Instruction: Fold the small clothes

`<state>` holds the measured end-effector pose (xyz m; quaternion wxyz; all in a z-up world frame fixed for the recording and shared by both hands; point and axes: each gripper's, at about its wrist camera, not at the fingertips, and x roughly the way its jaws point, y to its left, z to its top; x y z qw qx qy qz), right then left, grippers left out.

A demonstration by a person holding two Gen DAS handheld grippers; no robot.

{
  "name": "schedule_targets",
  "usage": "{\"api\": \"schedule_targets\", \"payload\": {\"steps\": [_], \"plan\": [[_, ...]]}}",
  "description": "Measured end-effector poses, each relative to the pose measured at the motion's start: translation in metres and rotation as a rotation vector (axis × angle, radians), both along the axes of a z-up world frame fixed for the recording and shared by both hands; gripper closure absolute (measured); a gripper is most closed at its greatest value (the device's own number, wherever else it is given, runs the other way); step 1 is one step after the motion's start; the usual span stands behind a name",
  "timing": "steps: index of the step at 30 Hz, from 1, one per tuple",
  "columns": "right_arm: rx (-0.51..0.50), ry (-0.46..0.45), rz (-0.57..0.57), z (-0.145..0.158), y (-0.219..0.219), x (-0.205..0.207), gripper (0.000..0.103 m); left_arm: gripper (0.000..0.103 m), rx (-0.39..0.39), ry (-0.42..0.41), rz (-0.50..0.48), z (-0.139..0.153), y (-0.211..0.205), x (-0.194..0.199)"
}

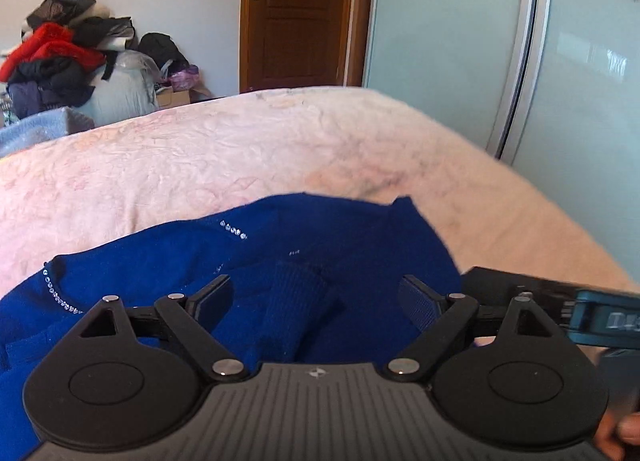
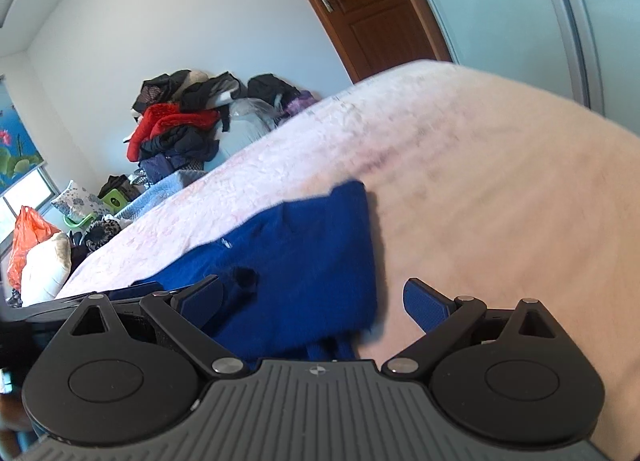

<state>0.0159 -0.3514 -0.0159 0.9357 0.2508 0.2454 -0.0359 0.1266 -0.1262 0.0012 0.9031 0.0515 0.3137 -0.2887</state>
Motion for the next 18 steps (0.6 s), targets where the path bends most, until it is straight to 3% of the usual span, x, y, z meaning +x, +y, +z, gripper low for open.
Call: {"api": "schedule_targets", "payload": {"steps": [2, 4, 9, 13, 16, 17, 18], "plan": [[-0.013, -0.012, 0.034, 0.005, 0.004, 0.01, 0.005, 0.012, -0.024, -0.029, 0.089, 0.011, 0.019, 0.002], [-0.04, -0.001, 0.094, 0.007, 0.012, 0.024, 0.005, 0.013, 0.019, -0.042, 0.182, 0.016, 0.04, 0.005], [-0.103, 0.044, 0.305, 0.008, 0.042, 0.069, 0.013, 0.012, 0.039, -0.009, 0.368, 0.015, 0.108, 0.008], [-0.084, 0.139, 0.363, -0.003, 0.054, 0.111, 0.017, 0.013, 0.087, 0.001, 0.499, 0.009, 0.152, 0.0], [-0.074, 0.2, 0.399, -0.011, 0.069, 0.126, 0.039, 0.013, 0.117, 0.006, 0.556, 0.003, 0.172, -0.005], [-0.116, 0.2, 0.401, -0.012, 0.076, 0.127, 0.051, 0.012, 0.118, 0.007, 0.568, 0.002, 0.18, -0.008], [-0.153, 0.2, 0.404, -0.012, 0.081, 0.127, 0.073, 0.013, 0.124, 0.007, 0.58, 0.0, 0.184, -0.009]]}}
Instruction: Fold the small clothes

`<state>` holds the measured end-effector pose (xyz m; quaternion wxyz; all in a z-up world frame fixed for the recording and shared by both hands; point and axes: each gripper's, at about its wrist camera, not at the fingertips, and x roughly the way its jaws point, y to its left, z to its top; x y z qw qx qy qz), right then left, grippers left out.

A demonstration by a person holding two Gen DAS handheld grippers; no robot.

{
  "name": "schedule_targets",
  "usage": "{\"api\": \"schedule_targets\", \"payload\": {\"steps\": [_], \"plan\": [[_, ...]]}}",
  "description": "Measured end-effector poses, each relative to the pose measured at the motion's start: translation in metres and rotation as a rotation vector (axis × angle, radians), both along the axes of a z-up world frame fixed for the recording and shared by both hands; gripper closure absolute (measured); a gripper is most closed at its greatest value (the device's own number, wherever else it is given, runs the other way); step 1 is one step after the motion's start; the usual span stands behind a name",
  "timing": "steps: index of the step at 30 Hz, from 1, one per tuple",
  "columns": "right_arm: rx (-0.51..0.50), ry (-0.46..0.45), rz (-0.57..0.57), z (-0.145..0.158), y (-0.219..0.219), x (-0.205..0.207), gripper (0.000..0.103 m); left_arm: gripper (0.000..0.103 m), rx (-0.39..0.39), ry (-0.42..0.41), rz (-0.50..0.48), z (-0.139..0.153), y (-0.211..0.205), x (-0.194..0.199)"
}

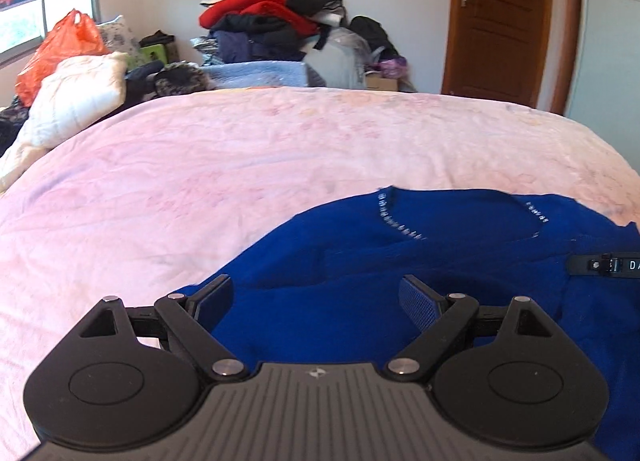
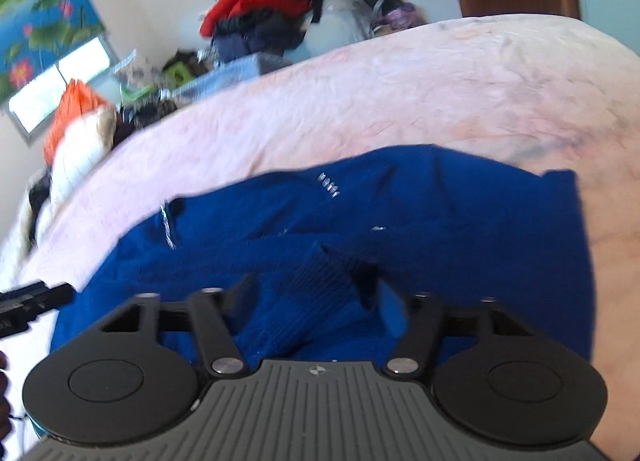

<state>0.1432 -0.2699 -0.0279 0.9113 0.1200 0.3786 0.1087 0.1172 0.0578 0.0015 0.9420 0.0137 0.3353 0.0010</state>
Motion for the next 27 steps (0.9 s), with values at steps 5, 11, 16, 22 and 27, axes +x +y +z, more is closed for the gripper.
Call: {"api": "schedule_targets", "payload": {"steps": [5, 11, 16, 22, 27], "plan": [[0.027, -0.061, 0.008, 0.01, -0.008, 0.009, 0.089, 0.013, 0.06, -0.05, 0.055, -0.001, 0.005, -0.001], [0.019, -0.192, -0.086, 0.036, -0.033, 0.017, 0.089, 0.013, 0.057, -0.045, 0.055, 0.003, 0.0, 0.009], [0.0, -0.175, -0.241, 0.027, -0.079, 0.009, 0.089, 0.013, 0.058, -0.014, -0.003, -0.005, -0.017, 0.011], [-0.096, -0.125, -0.388, 0.008, -0.101, -0.008, 0.062, 0.012, 0.107, 0.042, -0.043, -0.022, -0.038, 0.016], [-0.069, -0.215, -0.238, 0.026, -0.071, -0.02, 0.059, 0.013, 0.135, 0.062, -0.055, -0.029, -0.045, 0.017]]}}
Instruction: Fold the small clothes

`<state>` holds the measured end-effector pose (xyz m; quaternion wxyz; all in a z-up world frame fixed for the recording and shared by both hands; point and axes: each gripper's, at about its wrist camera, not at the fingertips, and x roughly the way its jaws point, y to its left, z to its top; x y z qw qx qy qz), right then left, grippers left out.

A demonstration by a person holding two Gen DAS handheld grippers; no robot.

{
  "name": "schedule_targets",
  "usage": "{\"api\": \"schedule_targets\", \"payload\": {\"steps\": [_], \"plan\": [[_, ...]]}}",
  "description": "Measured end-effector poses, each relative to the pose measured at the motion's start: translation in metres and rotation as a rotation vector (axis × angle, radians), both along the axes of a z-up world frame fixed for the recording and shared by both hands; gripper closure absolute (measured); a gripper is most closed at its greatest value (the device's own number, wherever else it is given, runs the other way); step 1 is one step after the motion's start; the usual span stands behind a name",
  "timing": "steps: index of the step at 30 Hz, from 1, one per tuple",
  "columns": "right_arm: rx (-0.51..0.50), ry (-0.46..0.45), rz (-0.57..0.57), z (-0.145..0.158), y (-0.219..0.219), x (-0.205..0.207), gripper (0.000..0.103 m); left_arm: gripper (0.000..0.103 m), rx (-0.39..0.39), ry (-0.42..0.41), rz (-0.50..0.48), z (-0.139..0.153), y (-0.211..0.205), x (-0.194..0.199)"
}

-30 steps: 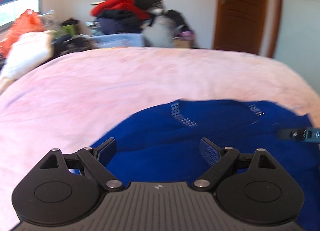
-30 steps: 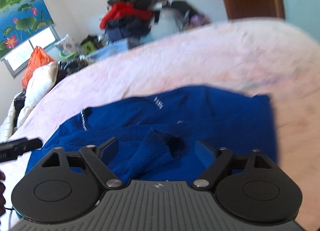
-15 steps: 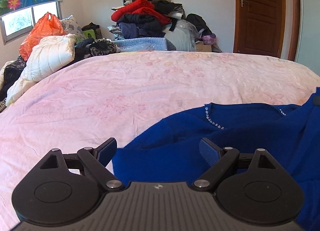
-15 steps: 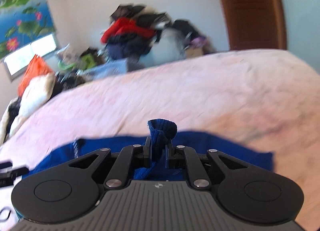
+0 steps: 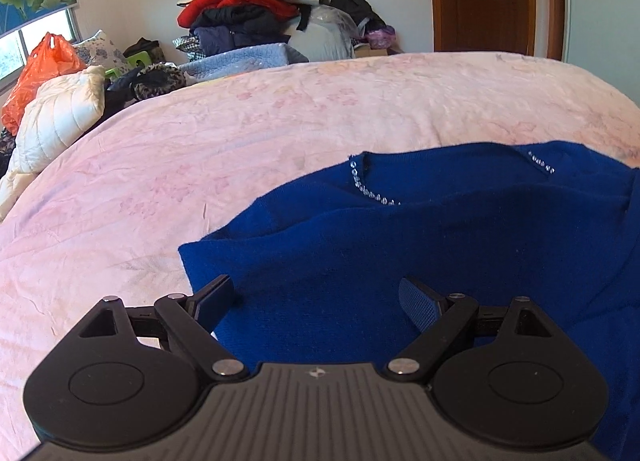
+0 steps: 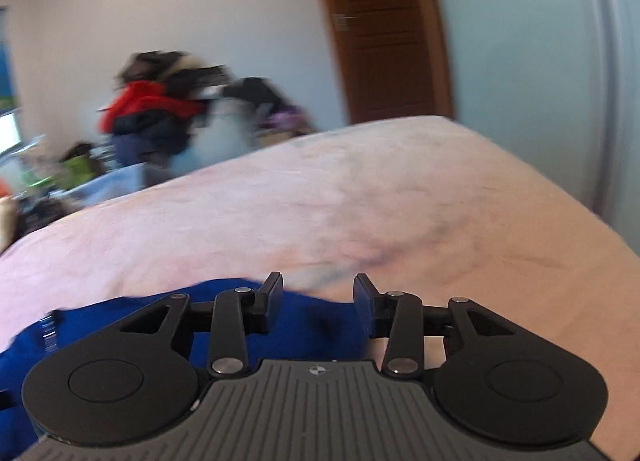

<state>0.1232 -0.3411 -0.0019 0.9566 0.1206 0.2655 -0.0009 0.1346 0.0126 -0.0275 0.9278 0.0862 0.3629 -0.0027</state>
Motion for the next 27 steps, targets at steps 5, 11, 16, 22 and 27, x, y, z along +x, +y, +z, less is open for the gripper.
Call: {"api": "schedule_targets", "payload": {"steps": [5, 11, 16, 22, 27], "plan": [[-0.056, 0.17, 0.261, -0.014, 0.058, 0.023, 0.042, 0.013, 0.015, 0.012, 0.006, -0.007, -0.003, 0.0], [-0.368, 0.255, 0.206, -0.004, 0.062, -0.012, 0.03, 0.012, 0.006, 0.014, -0.008, -0.005, -0.001, -0.002], [-0.419, 0.161, 0.066, 0.013, 0.037, -0.025, 0.024, 0.013, 0.014, 0.01, -0.006, -0.006, -0.003, -0.002], [-0.187, 0.187, 0.155, -0.005, 0.038, 0.003, 0.024, 0.013, 0.01, 0.012, 0.015, -0.007, -0.004, -0.003], [-0.198, 0.196, 0.124, -0.012, 0.042, -0.006, 0.023, 0.013, 0.026, 0.0, 0.019, -0.009, -0.008, -0.008]]}}
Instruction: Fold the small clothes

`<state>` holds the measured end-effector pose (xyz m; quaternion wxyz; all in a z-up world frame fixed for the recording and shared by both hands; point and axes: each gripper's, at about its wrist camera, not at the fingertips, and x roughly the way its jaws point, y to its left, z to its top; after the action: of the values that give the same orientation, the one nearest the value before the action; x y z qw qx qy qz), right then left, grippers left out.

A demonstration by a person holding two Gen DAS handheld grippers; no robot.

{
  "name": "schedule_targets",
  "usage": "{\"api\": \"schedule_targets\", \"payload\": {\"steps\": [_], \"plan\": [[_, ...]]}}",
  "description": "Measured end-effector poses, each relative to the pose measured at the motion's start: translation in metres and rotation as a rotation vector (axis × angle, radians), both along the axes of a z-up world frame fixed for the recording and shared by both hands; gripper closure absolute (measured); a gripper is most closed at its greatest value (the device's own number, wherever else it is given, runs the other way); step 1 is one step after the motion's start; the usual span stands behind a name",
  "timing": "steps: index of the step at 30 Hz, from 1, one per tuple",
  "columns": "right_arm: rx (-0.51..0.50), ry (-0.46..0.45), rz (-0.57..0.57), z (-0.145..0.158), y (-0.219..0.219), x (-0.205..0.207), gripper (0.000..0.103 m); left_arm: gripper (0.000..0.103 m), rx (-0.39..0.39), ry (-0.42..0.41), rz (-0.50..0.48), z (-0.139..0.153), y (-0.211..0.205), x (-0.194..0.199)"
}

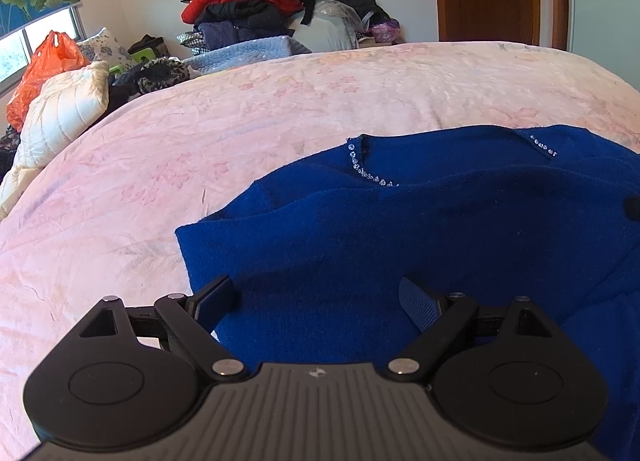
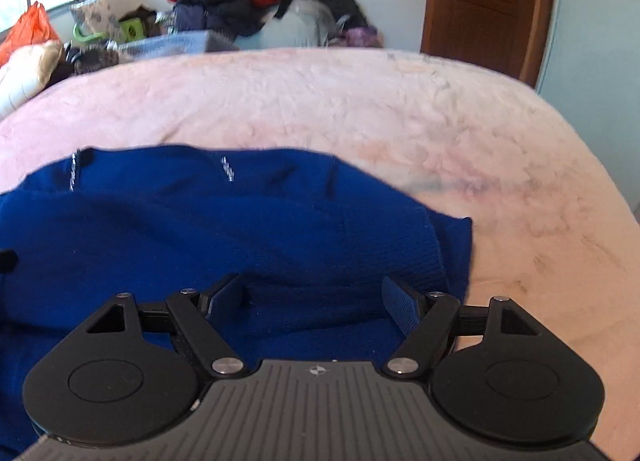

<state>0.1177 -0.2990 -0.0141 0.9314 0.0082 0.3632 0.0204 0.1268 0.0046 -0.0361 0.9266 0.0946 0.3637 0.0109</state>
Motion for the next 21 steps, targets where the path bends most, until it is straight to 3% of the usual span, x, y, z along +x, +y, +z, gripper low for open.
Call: {"api": "schedule_targets", "payload": {"steps": [2, 4, 6, 13, 21], "plan": [[0.039, -0.033, 0.011, 0.005, -0.001, -0.008, 0.016, 0.012, 0.01, 0.0, 0.0, -0.001, -0.002, 0.0], [0.023, -0.005, 0.028, -0.004, 0.001, -0.006, 0.007, 0.012, 0.011, -0.001, 0.001, 0.0, -0.003, -0.001], [-0.023, 0.056, 0.011, -0.014, 0.002, 0.001, 0.011, 0.012, -0.002, 0.002, 0.002, 0.001, -0.002, -0.002], [0.05, -0.036, -0.023, 0.002, 0.001, -0.032, 0.009, 0.012, -0.03, 0.005, -0.004, 0.009, 0.002, -0.015], [0.117, -0.071, -0.019, 0.018, -0.003, -0.076, 0.007, 0.012, -0.044, 0.01, -0.027, 0.018, -0.001, -0.044]]}}
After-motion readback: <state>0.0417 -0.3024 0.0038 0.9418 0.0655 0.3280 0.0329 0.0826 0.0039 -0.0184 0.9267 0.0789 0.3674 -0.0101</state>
